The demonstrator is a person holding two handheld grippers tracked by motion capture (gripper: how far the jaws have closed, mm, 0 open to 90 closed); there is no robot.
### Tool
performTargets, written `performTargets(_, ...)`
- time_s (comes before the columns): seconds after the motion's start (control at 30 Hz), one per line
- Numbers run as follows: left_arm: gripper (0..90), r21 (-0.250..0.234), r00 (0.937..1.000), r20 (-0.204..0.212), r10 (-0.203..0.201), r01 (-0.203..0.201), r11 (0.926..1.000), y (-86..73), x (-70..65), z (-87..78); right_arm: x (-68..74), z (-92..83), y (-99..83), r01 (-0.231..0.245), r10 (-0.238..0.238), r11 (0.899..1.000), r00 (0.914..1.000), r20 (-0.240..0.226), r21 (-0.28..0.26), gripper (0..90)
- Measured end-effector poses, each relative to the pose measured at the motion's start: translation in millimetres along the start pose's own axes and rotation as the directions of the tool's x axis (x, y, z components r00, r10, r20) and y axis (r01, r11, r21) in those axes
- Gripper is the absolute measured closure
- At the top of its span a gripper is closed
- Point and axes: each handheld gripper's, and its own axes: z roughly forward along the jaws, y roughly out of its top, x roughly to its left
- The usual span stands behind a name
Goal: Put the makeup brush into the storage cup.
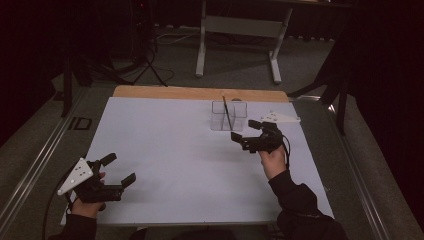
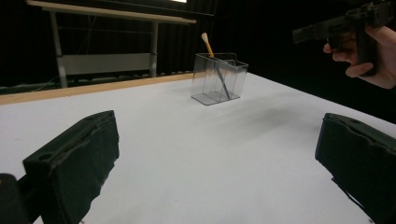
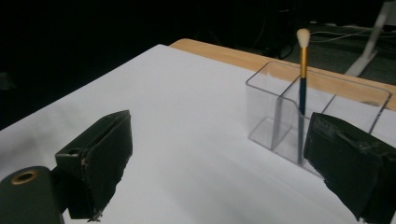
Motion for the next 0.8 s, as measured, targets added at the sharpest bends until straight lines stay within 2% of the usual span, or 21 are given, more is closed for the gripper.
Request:
performTargets(0.3,0.0,0.003,1.0000,0.001,0.003,-0.003,1.0000,0.0,-0.3,0.2,9.4,-12.8,-9.5,0.026,-0.026,1.000,0.9990,-0.035,-0.014,8.0)
performTargets(0.47,0.0,0.004,1.0000,0.001,0.003,-0.003,1.0000,0.0,-0.6,0.4,14.5,-19.7,-16.5,0.027,-0.028,1.000,0.9960,-0.085,-0.009,8.0)
performTargets(0.63,0.0,0.001,1.0000,-0.001,-0.002,0.002,1.0000,-0.2,-0.5,0.1,19.5,-31.5,-26.4,0.025,-0.029,0.999,0.9923,-0.120,-0.032,8.0)
performTargets(0.8,0.0,0.004,1.0000,0.002,0.002,-0.002,1.0000,-0.2,-0.7,0.1,20.7,-41.8,-34.4,0.035,-0.039,0.999,0.9914,-0.125,-0.037,8.0)
